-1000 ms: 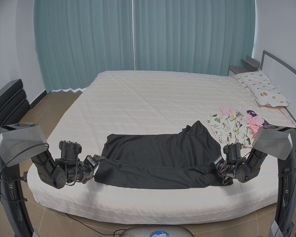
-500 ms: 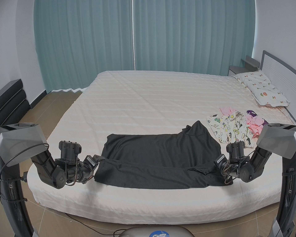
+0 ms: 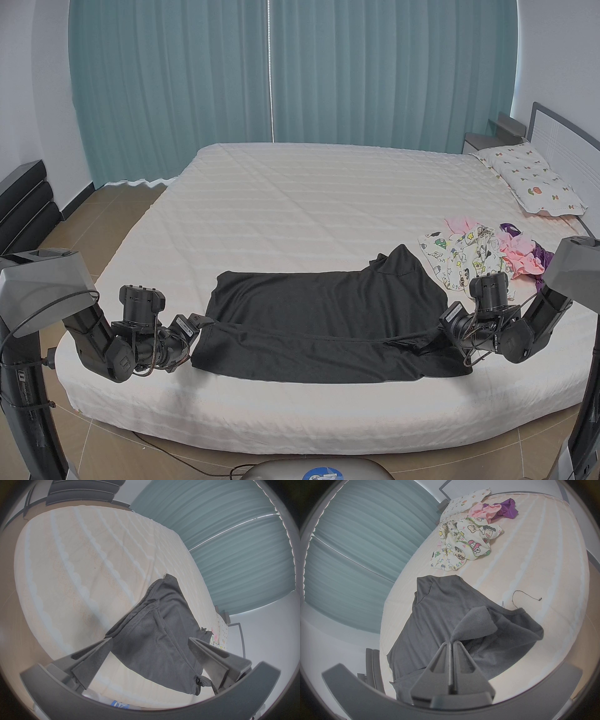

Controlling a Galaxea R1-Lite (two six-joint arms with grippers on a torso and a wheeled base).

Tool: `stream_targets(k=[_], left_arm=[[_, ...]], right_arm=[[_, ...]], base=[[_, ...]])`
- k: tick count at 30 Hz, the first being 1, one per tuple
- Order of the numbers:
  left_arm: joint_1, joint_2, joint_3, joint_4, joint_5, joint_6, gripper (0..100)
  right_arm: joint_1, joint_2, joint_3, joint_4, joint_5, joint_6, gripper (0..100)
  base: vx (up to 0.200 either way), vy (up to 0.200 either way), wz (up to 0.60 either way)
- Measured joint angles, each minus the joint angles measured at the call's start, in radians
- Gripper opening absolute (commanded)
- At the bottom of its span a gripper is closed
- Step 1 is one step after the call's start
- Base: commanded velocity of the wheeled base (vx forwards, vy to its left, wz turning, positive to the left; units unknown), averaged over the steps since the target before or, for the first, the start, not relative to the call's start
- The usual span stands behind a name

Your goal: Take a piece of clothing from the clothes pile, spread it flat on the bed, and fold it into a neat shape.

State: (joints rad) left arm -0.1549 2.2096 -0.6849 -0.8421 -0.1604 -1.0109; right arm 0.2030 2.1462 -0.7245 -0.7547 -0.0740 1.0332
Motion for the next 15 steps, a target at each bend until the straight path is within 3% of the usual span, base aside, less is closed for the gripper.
stream_targets(k=[15], left_arm=[[0.0, 0.0, 0.001, 0.0, -0.002, 0.0, 100]], right_arm=[[0.027, -0.11, -0.11, 0.307, 0.004, -0.05, 0]], base=[[0.0, 0.0, 0.0]])
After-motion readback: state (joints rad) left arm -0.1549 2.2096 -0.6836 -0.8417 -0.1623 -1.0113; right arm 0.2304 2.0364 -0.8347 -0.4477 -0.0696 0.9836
